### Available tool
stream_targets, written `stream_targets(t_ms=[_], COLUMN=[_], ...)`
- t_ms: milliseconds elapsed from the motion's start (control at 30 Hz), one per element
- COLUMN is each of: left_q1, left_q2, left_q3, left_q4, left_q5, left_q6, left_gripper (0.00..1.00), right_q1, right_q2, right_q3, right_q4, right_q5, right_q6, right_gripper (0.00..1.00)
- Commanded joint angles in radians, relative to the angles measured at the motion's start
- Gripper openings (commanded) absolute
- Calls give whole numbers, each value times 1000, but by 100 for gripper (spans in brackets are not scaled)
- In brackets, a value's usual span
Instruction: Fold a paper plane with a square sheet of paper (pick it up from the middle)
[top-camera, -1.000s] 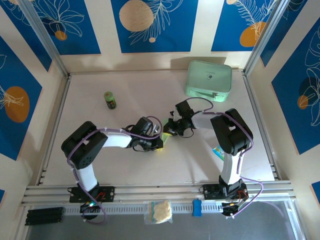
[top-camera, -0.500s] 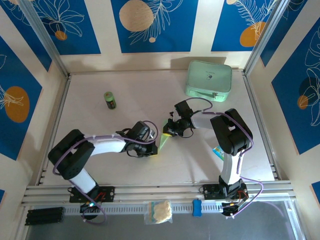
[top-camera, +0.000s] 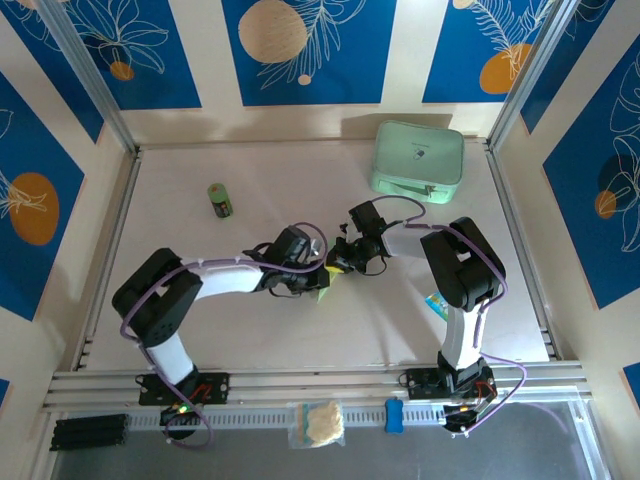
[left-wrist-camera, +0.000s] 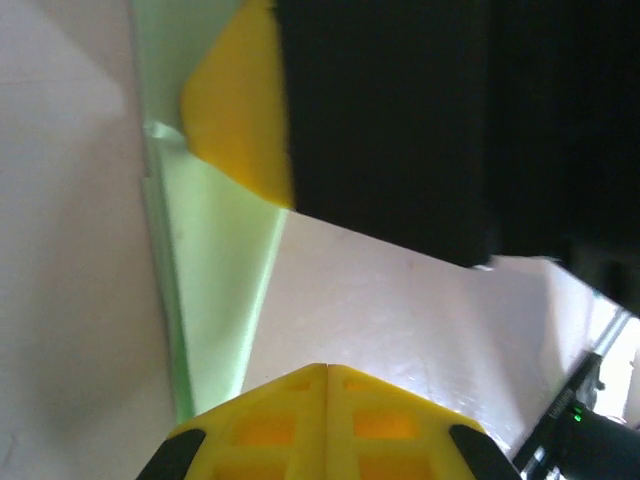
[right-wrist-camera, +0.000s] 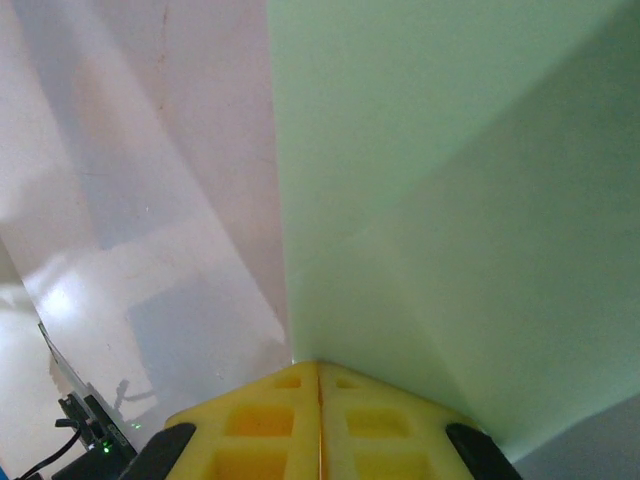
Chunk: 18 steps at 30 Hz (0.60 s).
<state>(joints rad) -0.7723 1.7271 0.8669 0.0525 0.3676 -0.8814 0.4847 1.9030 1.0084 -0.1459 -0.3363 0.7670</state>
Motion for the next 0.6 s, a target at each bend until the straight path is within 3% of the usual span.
stream_targets(t_ms=[0, 267, 567], left_q1=[8, 8, 13], left_q2=[37, 75, 86], left_q3=[11, -8, -25], left_q4=[4, -17, -79], left_q5=[-52, -62, -67], left_q6=[-10, -16, -8], left_gripper=[0, 0, 0], right_q1=[2, 2, 1], right_q2=[36, -14, -204], right_q3=[-10, 5, -30], right_q4=[-54, -49, -46], right_q5=[99, 78, 141], right_q6=[21, 28, -16], right_gripper=[8, 8, 10])
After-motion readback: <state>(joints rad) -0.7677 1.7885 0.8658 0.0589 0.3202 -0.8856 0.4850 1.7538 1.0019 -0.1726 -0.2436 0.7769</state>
